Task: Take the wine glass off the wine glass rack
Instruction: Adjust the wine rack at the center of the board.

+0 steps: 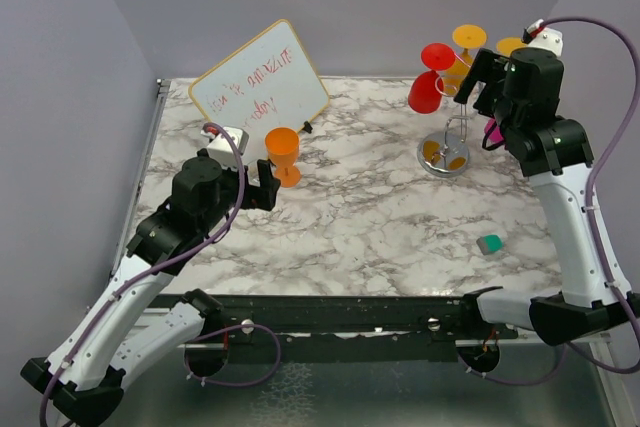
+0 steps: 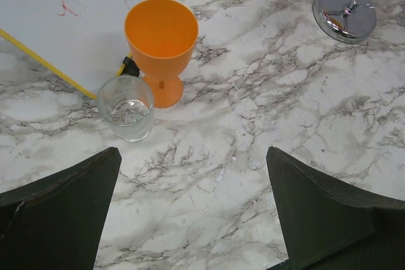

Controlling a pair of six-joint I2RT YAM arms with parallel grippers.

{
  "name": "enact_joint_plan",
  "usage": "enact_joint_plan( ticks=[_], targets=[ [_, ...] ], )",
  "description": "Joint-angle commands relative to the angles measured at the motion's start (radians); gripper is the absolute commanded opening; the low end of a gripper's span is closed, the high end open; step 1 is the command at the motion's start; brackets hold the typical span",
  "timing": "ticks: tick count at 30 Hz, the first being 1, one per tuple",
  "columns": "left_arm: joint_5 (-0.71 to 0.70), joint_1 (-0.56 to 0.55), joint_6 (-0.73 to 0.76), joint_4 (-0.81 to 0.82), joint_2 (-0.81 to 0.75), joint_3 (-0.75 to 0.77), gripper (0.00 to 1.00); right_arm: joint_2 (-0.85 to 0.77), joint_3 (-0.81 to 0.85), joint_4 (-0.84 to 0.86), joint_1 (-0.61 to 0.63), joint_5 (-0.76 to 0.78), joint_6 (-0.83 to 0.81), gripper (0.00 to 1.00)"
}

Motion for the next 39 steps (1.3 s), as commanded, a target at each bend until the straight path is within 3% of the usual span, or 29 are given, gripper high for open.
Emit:
enact_joint_plan(
  ticks=[1, 7, 22, 39],
  targets=[
    [0.027, 0.007, -0.008, -0.006, 0.002, -0.001, 0.99, -0.013, 0.025, -0.102, -0.002, 0.141, -0.083, 0.94],
    [0.03, 0.006, -0.011, -0.003, 0.004, 0.002, 0.99, 0.012, -0.002, -0.082, -0.03, 0.09, -0.123, 1.0],
    [0.034, 0.006, -0.012, -0.002, 0.006, -0.006, 0.99, 0.076, -0.014, -0.028, -0.201, -0.224, -0.079, 0.99],
    [0.038, 0.006, -0.005, -0.003, 0.012, -0.003, 0.99, 0.072, -0.023, -0.048, -0.205, -0.284, -0.039, 0.97]
  ],
)
